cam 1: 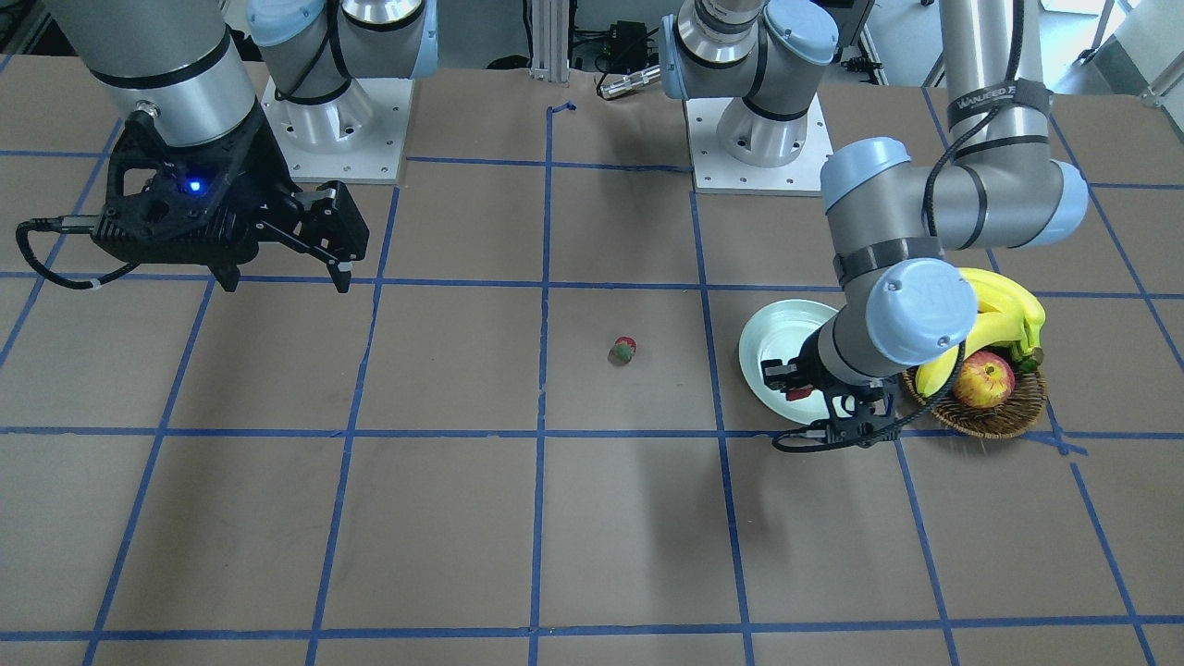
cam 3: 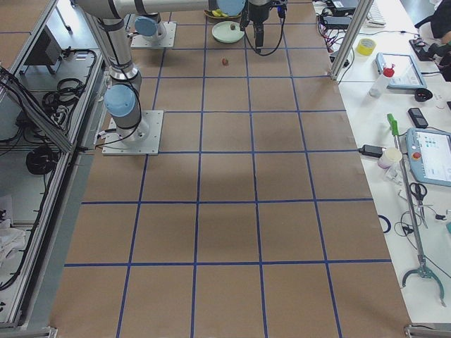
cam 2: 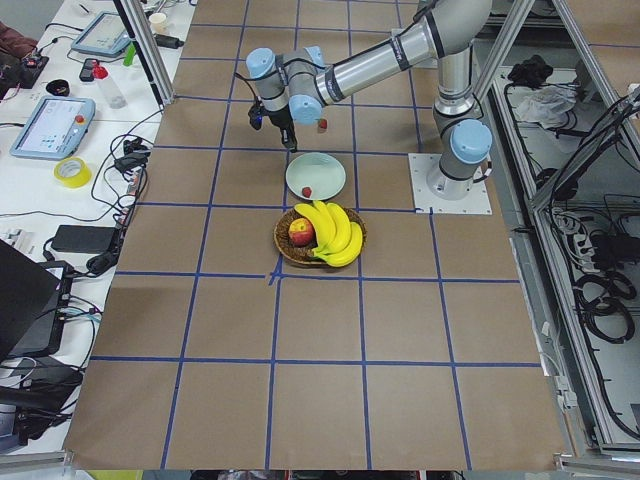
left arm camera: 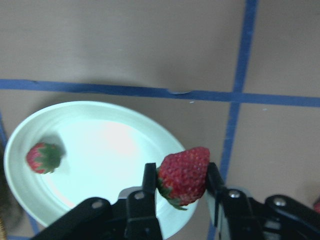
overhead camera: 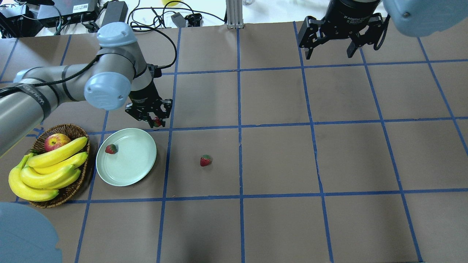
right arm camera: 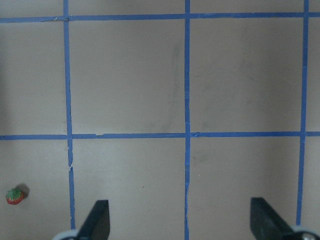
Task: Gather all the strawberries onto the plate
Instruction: 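Lower the strawberry onto the plate and open the left gripper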
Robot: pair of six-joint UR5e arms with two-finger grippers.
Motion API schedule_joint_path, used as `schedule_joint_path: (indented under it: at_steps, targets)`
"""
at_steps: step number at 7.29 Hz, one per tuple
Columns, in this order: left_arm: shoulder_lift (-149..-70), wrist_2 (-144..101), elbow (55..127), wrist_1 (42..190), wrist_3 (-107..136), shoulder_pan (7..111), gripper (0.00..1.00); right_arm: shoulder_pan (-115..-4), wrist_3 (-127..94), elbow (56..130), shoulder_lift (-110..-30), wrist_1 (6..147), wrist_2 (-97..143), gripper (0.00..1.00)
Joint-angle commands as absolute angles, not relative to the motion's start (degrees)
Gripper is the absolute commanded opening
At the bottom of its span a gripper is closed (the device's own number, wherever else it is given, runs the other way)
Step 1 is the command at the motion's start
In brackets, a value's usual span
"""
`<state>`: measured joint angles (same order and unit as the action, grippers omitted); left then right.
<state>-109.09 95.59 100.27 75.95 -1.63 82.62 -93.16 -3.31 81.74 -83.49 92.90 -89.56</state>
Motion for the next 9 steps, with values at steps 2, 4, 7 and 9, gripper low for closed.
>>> schedule_joint_path:
  at_steps: [2,4,7,9]
  targets:
    - [-109.16,97.12,104.31,78.22,-2.73,76.38,0.00,-93.16,-3.34,81.74,-83.50,92.90,-89.56,1.00]
    - [-108.90,96.60,104.85,78.31,-1.59,76.38,1.00,-93.25,-3.34,81.65,-83.50,92.90,-90.00,1.00]
    - [-107.41,93.63,102.92,78.23,-1.67,79.17,1.00,-93.16,-3.25,81.83,-83.50,92.90,-89.74,1.00]
    - [-105.91,86.32,102.92,76.91,0.77,84.08,1.00,-93.16,-3.25,81.83,-83.50,92.99,-89.73,1.00]
